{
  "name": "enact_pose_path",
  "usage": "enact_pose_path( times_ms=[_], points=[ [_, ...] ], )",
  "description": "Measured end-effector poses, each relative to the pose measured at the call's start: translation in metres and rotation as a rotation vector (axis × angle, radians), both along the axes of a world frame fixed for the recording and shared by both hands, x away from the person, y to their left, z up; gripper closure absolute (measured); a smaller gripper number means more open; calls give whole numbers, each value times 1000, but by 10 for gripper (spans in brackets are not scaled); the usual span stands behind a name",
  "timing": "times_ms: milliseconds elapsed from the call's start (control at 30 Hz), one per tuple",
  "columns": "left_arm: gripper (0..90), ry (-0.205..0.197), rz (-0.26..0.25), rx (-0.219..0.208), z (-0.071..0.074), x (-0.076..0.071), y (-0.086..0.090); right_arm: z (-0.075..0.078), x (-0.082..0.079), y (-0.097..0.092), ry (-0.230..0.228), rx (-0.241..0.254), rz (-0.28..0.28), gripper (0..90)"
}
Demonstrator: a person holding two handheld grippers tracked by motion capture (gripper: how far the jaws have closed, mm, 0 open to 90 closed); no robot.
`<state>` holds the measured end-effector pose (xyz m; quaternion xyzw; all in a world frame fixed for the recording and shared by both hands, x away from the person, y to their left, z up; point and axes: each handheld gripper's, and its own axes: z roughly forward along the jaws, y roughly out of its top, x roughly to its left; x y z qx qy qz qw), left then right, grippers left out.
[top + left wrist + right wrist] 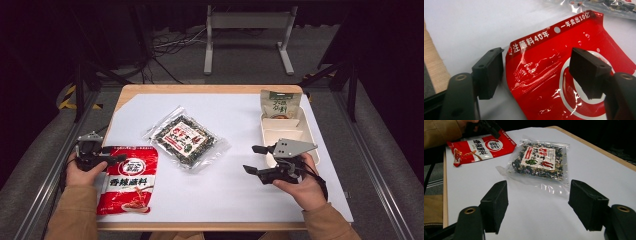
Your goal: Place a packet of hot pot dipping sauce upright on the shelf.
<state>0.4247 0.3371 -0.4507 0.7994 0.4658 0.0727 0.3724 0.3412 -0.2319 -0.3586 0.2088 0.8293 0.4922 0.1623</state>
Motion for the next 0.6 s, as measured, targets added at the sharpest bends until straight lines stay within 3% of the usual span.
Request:
enact_pose_path(
  times_ms=[133, 200, 233, 367, 600],
  points=[
    [391, 0, -6, -8, 0, 0, -1, -1, 0, 1, 1, -1, -2, 321],
    [476, -3, 1, 4, 1, -2, -1, -1, 1, 1, -1, -3, -2, 321],
    [531, -33, 15, 16, 1, -3, -1, -2, 1, 1, 0, -2, -1, 321],
    [646, -71, 17, 35, 1, -5, -2, -2, 1, 1, -4, -3, -2, 321],
    [800, -104, 11, 59, 0, -8, -5, -2, 1, 1, -6, -2, -2, 321]
  ],
)
